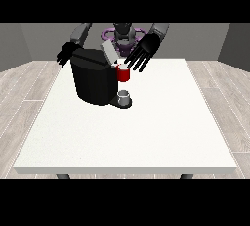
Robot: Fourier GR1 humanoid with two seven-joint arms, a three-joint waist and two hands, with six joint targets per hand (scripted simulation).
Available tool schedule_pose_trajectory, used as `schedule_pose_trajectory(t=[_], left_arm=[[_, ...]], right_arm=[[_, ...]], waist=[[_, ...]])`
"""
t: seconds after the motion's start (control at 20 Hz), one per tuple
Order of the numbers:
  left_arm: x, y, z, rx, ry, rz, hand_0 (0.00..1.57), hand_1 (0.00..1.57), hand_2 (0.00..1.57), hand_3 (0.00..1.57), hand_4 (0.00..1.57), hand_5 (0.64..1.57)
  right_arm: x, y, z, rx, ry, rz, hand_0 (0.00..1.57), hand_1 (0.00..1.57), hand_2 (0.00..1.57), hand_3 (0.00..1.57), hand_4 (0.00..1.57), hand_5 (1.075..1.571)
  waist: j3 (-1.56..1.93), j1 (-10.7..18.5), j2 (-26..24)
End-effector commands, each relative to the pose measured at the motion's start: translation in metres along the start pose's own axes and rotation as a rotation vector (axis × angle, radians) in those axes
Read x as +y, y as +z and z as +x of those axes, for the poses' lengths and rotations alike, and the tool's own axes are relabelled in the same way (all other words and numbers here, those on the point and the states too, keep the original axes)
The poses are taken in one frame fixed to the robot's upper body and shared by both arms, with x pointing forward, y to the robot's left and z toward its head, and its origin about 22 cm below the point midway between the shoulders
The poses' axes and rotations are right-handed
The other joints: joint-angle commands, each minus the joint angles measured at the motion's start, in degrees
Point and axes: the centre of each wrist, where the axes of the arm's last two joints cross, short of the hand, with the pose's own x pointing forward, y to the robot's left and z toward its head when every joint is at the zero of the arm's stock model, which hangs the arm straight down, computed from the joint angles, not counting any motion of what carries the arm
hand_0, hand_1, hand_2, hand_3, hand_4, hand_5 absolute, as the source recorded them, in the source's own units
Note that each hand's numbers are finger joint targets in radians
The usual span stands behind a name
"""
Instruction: Insert the coffee pod into the coffee machine and close the lid
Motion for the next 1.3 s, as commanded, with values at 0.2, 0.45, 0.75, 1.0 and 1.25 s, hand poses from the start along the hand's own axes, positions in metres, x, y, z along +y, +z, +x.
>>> schedule_pose_trajectory(t=[0.2, 0.45, 0.75, 1.0, 1.25], left_arm=[[-0.030, 0.005, -0.008, 0.024, 0.016, -0.032, 0.00, 0.00, 0.00, 0.00, 0.00, 1.571], [-0.055, 0.013, -0.026, 0.053, 0.312, 0.000, 0.00, 0.00, 0.00, 0.00, 0.00, 1.571], [-0.120, 0.036, -0.050, 0.048, 0.728, 0.010, 0.00, 0.00, 0.00, 0.00, 0.24, 1.571], [-0.172, 0.064, -0.065, 0.109, 0.868, -0.003, 0.00, 0.00, 0.00, 0.00, 0.00, 1.571], [-0.227, 0.102, -0.078, 0.218, 1.009, -0.001, 0.00, 0.00, 0.00, 0.00, 0.21, 1.571]], right_arm=[[-0.001, 0.009, -0.005, 0.039, -0.020, 0.006, 0.00, 0.00, 0.00, 0.00, 0.41, 1.571], [-0.021, 0.026, -0.021, 0.080, -0.017, -0.040, 0.00, 0.00, 0.00, 0.00, 0.42, 1.571], [-0.045, 0.046, -0.035, 0.140, 0.020, -0.076, 0.00, 0.00, 0.00, 0.00, 0.49, 1.571], [-0.051, 0.054, -0.030, 0.147, 0.055, 0.016, 0.00, 0.00, 0.00, 0.00, 0.35, 1.571], [-0.036, 0.039, 0.003, 0.098, 0.068, 0.113, 0.00, 0.00, 0.00, 0.00, 0.00, 1.571]], waist=[[-0.02, 1.64, -4.85], [-0.05, 3.80, -9.21], [-0.09, 9.19, -17.94], [-0.06, 11.31, -23.03], [-0.08, 13.11, -26.87]])
